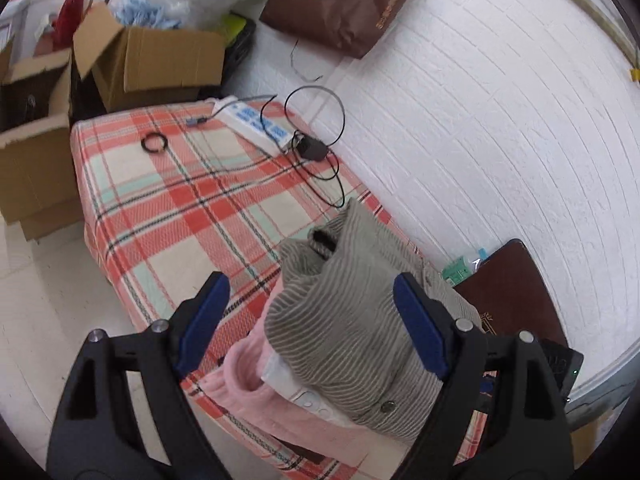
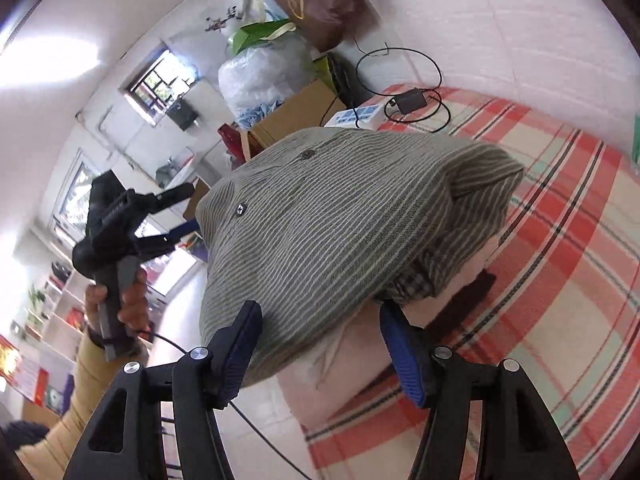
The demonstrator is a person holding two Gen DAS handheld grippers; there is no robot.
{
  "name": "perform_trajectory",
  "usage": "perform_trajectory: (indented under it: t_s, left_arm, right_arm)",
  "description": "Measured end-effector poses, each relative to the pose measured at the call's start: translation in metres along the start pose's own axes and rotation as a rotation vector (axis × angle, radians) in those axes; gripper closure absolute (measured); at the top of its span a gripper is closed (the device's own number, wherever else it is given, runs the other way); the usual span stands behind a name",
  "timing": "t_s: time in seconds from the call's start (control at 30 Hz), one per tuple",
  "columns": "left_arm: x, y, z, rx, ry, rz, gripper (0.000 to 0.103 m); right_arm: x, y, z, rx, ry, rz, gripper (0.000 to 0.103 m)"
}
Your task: Fold clothes
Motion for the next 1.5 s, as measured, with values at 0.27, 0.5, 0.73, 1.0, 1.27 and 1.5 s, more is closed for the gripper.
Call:
perform_trajectory:
  t_s: [0.27,0.5,0.73,1.0,1.27,1.5]
  left_arm:
    - [0.064,-0.032,0.037,-0.150,-0.261,0.097,0.017]
    - [0.025,-0.074,0.060,-0.222,-0.154,0.054,0.017]
    - [0.036,-0.037,0.058,-0.116,-0.179,0.028,0.017]
    - [0.060,0.007,0.081,0.021,-0.225,-0.045,0.003]
    - [0.072,0.025,0.107,0.079,-0.248,-0.107,0.000]
    - [0.089,0.036,0.131,0.106,-0.321,-0.191,0.000]
  right_arm:
    - [-0.029,0.036,-0.005,0.136,0.241,0.061,0.040]
    - [-0.038,-0.025,0.011,0.030,0.328,0.123,0.040]
    - [-0.034,-0.013,0.012,0.062,0.297,0.099,0.040]
    - [-0.038,0.035,0.032,0.151,0.332,0.117,0.021]
    - [-0.040,0.063,0.053,0.197,0.386,0.199,0.016]
    - [-0.038,0.071,0.069,0.197,0.426,0.219,0.016]
Point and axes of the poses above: each gripper's, at about its wrist camera, not at the fingertips, and y roughly against the way its jaws point, x to its right, z to its underside, the point moved 10 cm from there along -y, roughly the way its jaws point, and after that the axes turned 8 degrees about z, right-handed, at the moved point
